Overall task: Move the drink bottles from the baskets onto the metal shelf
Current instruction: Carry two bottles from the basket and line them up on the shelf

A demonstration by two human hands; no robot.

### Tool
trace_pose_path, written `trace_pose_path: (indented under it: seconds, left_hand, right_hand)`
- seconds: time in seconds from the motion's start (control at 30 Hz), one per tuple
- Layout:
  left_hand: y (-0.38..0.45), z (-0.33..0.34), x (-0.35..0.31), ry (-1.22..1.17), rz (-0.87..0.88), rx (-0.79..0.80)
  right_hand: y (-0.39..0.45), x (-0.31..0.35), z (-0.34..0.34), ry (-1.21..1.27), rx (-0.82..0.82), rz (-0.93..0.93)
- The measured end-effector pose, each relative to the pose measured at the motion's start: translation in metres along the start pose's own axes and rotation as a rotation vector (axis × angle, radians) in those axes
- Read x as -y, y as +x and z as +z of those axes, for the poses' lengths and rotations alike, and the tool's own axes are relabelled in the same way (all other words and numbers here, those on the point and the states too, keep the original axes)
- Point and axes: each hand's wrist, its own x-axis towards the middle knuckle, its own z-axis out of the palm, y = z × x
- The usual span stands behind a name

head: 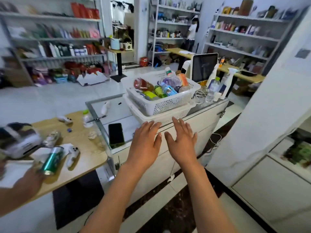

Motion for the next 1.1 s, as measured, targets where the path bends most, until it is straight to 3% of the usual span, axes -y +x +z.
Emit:
trace_pose_path:
  seconds: [0.43, 0.67, 0.83, 1.0, 1.1]
  left_hand:
    - [0.181, 0.040, 0.014, 0.169, -0.099, -0.089]
    - [0.241, 0.053, 0.045, 0.186, -0.369, -0.196]
    - [0.266, 0.047, 0.074, 0.149, -0.460, -0.262]
    - [0.288, 0.052, 0.094, 0.066, -0.518, -0.249]
    - [0.302, 0.051, 0.094, 0.079, -0.611, -0.203]
  right_hand:
    - [0.215, -0.046, 0.008, -0.017, 0.008, -0.271]
    - [0.326, -0.034, 0.041, 0.107, 0.073, -0.393]
    - [0.374, -0.004, 0.063, 0.412, 0.321, -0.141]
    - [0.421, 0.005, 0.096, 0.508, 0.406, 0.104]
    - [0.450, 0.003, 0.117, 0.649, 0.472, 0.367]
